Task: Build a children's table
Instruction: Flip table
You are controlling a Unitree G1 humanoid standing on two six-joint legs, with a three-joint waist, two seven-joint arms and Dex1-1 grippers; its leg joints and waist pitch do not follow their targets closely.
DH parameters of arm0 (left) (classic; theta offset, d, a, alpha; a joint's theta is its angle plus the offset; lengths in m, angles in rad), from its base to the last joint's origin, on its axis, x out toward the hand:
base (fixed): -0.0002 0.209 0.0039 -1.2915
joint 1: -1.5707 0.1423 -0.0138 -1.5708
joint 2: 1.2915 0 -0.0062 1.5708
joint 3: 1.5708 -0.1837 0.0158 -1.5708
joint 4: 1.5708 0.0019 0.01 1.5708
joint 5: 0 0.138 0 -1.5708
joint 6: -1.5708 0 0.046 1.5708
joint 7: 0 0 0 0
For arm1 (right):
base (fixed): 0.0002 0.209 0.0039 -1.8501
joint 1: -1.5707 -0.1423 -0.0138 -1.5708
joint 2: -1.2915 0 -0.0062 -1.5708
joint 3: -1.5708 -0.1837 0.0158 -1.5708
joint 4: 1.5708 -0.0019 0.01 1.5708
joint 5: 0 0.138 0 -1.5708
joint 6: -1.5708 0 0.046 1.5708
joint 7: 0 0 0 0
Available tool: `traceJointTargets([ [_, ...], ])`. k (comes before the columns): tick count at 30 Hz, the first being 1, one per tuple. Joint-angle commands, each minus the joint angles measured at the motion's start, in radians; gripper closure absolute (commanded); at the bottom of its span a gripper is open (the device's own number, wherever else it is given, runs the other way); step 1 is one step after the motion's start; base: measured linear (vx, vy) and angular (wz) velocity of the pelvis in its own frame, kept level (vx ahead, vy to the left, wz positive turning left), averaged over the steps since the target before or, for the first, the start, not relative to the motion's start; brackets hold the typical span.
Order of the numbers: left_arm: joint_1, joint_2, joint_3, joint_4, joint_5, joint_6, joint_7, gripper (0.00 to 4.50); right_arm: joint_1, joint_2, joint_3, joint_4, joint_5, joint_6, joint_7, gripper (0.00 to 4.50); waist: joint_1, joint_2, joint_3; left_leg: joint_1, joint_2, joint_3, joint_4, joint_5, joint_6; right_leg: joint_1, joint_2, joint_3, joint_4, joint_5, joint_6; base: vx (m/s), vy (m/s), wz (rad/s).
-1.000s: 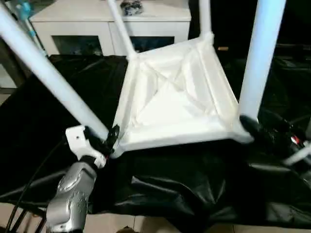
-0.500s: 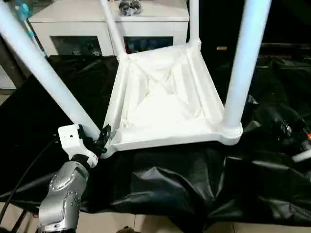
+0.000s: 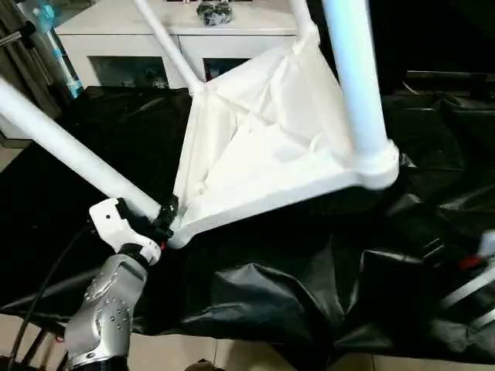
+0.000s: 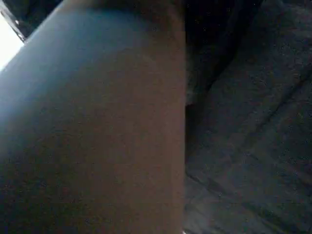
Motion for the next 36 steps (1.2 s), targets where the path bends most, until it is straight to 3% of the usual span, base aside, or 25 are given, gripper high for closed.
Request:
traceJointTargets([
  [1, -0.033, -0.025, -0.032, -0.002, -0.062, 0.029, -0.009, 2.21, -0.010, -0.002, 0.072, -0.035, -0.027, 0.004, 0.025, 0.00, 0.002, -0.023, -0.044, 0.015, 0.067, -0.031, -0.077, -0.114, 0.072, 0.029, -0.064, 0.043, -0.089, -0.114, -0.166, 0.000, 0.000, 0.00],
  [2, -0.033, -0.025, -0.032, -0.002, -0.062, 0.029, -0.009, 2.21, -0.010, -0.002, 0.072, -0.035, -0.027, 0.004, 0.025, 0.00, 0.001, -0.024, -0.043, 0.015, 0.066, -0.031, -0.080, -0.126, 0.063, 0.028, -0.064, 0.044, -0.090, -0.129, -0.162, 0.000, 0.000, 0.00],
  [3, -0.047, -0.034, -0.049, 0.009, -0.049, 0.029, -0.011, 2.21, -0.071, 0.043, 0.115, 0.008, -0.065, -0.010, 0.002, 0.00, 0.004, -0.022, -0.044, 0.017, 0.068, -0.032, -0.081, -0.131, 0.053, 0.027, -0.066, 0.044, -0.091, -0.135, -0.162, 0.000, 0.000, 0.00],
  [4, -0.055, -0.040, -0.060, 0.016, -0.042, 0.026, -0.012, 2.21, -0.109, 0.071, 0.134, 0.036, -0.082, -0.019, -0.011, 0.00, -0.002, -0.023, -0.042, 0.011, 0.065, -0.033, -0.085, -0.131, 0.043, 0.028, -0.065, 0.042, -0.089, -0.139, -0.166, 0.000, 0.000, 0.00],
  [7, -0.077, -0.055, -0.074, 0.032, -0.026, 0.030, -0.005, 2.21, -0.179, 0.119, 0.182, 0.083, -0.116, -0.026, -0.017, 0.00, -0.001, -0.025, -0.046, 0.019, 0.067, -0.032, -0.084, -0.136, 0.030, 0.023, -0.067, 0.044, -0.089, -0.143, -0.171, 0.000, 0.000, 0.00],
  [11, -0.104, -0.073, -0.093, 0.062, 0.011, 0.019, 0.021, 2.21, -0.245, 0.174, 0.215, 0.135, -0.109, -0.029, -0.015, 0.00, 0.018, -0.021, -0.053, 0.017, 0.070, -0.031, -0.079, -0.075, 0.035, 0.028, -0.068, 0.044, -0.075, -0.030, -0.175, 0.000, 0.000, 0.00],
  [14, -0.117, -0.082, -0.111, 0.079, 0.039, 0.003, 0.037, 2.21, -0.282, 0.212, 0.211, 0.165, -0.092, -0.036, -0.043, 0.00, 0.020, -0.025, -0.058, 0.014, 0.068, -0.032, -0.074, -0.031, 0.052, 0.029, -0.067, 0.042, -0.067, 0.046, -0.186, 0.000, 0.000, 0.00],
  [17, -0.115, -0.095, -0.134, 0.087, 0.067, -0.016, 0.041, 2.21, -0.323, 0.267, 0.185, 0.210, -0.107, -0.056, -0.095, 0.00, 0.019, -0.021, -0.057, 0.010, 0.066, -0.029, -0.074, -0.041, 0.059, 0.027, -0.070, 0.042, -0.066, 0.051, -0.194, 0.000, 0.000, 0.00],
  [20, -0.102, -0.103, -0.148, 0.073, 0.097, -0.038, 0.055, 2.21, -0.345, 0.310, 0.139, 0.219, -0.043, -0.045, -0.138, 0.00, 0.018, -0.025, -0.057, 0.012, 0.070, -0.030, -0.077, -0.057, 0.053, 0.027, -0.070, 0.042, -0.067, 0.033, -0.194, 0.000, 0.000, 0.00],
  [22, -0.091, -0.104, -0.158, 0.061, 0.113, -0.056, 0.056, 2.21, -0.353, 0.338, 0.108, 0.219, 0.006, -0.029, -0.165, 0.00, 0.018, -0.021, -0.057, 0.012, 0.070, -0.030, -0.078, -0.058, 0.057, 0.026, -0.070, 0.043, -0.067, 0.031, -0.194, 0.000, 0.000, 0.00],
  [26, -0.083, -0.101, -0.169, 0.047, 0.115, -0.062, 0.046, 2.26, -0.361, 0.351, 0.089, 0.230, 0.025, -0.021, -0.189, 0.00, 0.017, -0.022, -0.058, 0.012, 0.070, -0.030, -0.078, -0.049, 0.050, 0.026, -0.069, 0.042, -0.064, 0.046, -0.189, 0.000, 0.000, 0.00],
  [31, -0.042, -0.093, -0.231, -0.008, 0.143, -0.096, -0.006, 2.27, -0.423, 0.382, 0.012, 0.326, 0.066, 0.006, -0.287, 0.00, 0.014, -0.021, -0.056, 0.012, 0.070, -0.028, -0.083, -0.069, 0.035, 0.025, -0.070, 0.042, -0.070, -0.004, -0.184, 0.000, 0.000, 0.00],
  [34, -0.020, -0.089, -0.267, -0.033, 0.147, -0.109, -0.038, 2.28, -0.461, 0.388, -0.023, 0.386, 0.067, 0.000, -0.340, 0.00, 0.003, -0.030, -0.055, 0.009, 0.068, -0.026, -0.082, -0.045, 0.036, 0.026, -0.068, 0.042, -0.066, 0.022, -0.185, 0.000, 0.000, 0.00],
  [36, -0.014, -0.085, -0.280, -0.038, 0.152, -0.113, -0.044, 2.28, -0.475, 0.386, -0.034, 0.409, 0.068, 0.005, -0.365, 0.00, 0.000, -0.030, -0.055, 0.008, 0.067, -0.025, -0.082, -0.050, 0.037, 0.027, -0.070, 0.042, -0.067, 0.013, -0.188, 0.000, 0.000, 0.00],
])
